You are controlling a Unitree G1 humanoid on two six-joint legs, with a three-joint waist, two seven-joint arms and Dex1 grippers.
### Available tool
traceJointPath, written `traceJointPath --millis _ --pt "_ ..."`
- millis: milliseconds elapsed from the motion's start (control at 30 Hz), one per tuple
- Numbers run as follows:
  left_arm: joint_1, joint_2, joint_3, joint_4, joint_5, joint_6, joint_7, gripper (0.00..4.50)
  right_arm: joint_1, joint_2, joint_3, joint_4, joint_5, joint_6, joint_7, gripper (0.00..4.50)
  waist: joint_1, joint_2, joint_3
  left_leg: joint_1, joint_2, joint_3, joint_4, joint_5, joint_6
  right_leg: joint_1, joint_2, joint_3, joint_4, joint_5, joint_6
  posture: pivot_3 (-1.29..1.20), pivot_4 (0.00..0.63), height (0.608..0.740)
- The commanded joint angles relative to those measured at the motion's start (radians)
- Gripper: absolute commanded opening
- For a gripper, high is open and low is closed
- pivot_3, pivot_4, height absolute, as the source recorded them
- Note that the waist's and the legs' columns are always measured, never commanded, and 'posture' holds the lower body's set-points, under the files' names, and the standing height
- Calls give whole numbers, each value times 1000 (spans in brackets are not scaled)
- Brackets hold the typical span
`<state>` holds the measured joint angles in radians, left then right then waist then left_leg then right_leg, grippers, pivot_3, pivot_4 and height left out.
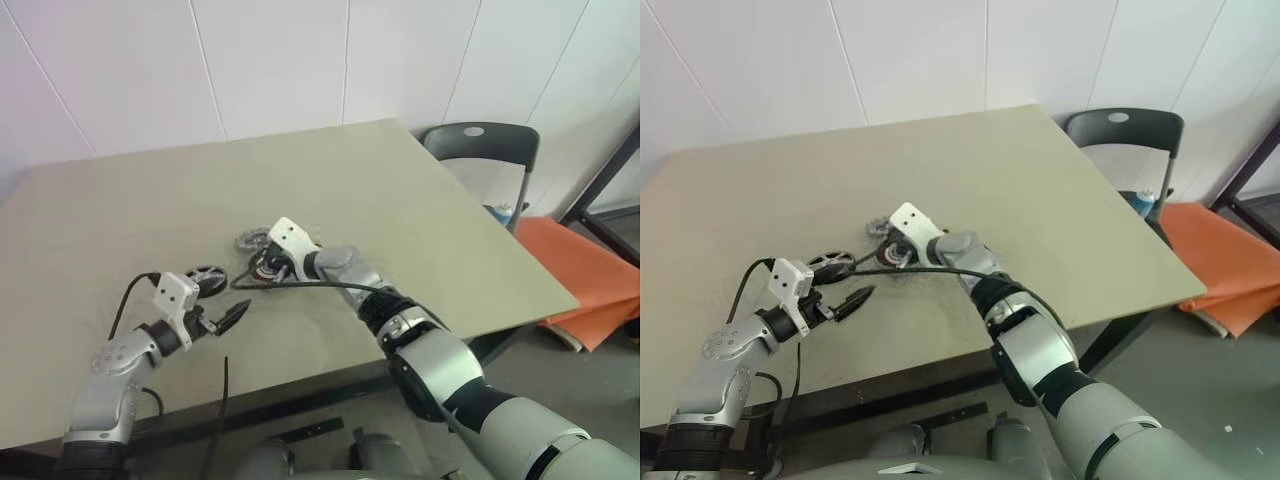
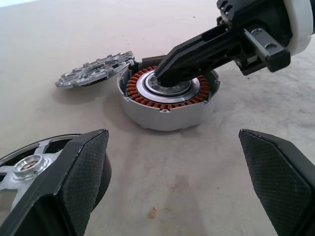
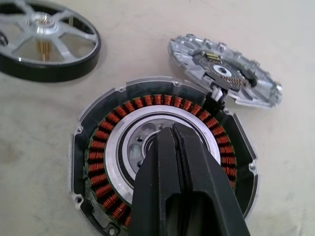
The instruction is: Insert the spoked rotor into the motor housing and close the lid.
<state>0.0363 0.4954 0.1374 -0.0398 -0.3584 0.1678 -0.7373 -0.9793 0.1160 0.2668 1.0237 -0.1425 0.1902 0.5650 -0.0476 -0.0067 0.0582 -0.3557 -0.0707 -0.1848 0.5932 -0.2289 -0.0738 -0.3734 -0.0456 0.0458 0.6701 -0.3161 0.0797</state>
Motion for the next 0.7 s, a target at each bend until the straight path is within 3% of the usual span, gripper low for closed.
traceJointPath --millis 33,267,433,533,700 --pt "-5 4 11 -14 -1 -10 1 4500 7 4 14 -3 -18 -9 -3 13 0 0 0 0 0 0 0 0 0 0 0 0 0 0 0 0 0 740" --pt "-5 6 12 -11 1 -9 1 4500 8 32 -58 -31 67 52 56 13 1 0 0 0 0 0 0 0 0 0 0 0 0 0 0 0 0 740" --pt "-24 -1 26 -1 -3 -22 13 4500 -10 33 -108 -32 96 7 -31 13 1 0 0 -1 0 0 0 0 0 0 0 0 0 0 0 0 0 740" --pt "-49 -22 65 1 -28 -36 46 4500 -28 28 -129 -31 106 -57 -69 13 2 0 0 -1 0 0 0 0 0 0 0 0 0 0 0 0 0 740" --pt "-52 -62 157 -89 -128 24 122 4500 -26 25 -136 -55 130 -115 1 13 -3 0 0 -2 0 0 0 0 0 -1 -1 0 0 0 0 0 0 740"
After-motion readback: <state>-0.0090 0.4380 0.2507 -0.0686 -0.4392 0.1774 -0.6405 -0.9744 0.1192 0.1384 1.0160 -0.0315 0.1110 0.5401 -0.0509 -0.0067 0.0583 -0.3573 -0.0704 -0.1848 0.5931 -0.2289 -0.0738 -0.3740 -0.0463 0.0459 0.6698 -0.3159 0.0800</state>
